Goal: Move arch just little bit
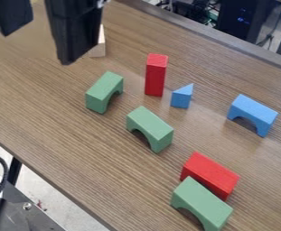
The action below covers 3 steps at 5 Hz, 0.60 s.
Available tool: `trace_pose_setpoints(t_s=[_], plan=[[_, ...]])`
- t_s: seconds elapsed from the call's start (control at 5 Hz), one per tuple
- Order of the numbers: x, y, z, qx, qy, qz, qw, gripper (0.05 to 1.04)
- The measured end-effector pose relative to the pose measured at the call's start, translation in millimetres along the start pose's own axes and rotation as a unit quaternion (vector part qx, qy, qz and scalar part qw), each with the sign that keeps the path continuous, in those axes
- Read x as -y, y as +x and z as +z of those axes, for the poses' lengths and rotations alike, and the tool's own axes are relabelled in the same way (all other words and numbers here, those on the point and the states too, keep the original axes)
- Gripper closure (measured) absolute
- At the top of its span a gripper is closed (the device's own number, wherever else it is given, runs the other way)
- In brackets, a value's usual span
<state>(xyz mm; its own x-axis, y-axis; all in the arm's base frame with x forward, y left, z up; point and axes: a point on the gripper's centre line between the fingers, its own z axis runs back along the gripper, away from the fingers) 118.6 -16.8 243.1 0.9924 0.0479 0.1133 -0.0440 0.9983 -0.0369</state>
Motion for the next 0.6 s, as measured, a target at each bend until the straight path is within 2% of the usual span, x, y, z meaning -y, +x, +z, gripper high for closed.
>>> trace_pose_setpoints(t_s=[0.2, 0.4, 0.6], plan=[[0, -2, -4, -0.008, 0.001, 0.001, 1.0000, 0.085], [-35, 37, -31, -0.040, 0.021, -0.072, 0.9964, 0.085], [-59, 63, -64, -0.046, 0.037, -0.052, 0.9969, 0.085]])
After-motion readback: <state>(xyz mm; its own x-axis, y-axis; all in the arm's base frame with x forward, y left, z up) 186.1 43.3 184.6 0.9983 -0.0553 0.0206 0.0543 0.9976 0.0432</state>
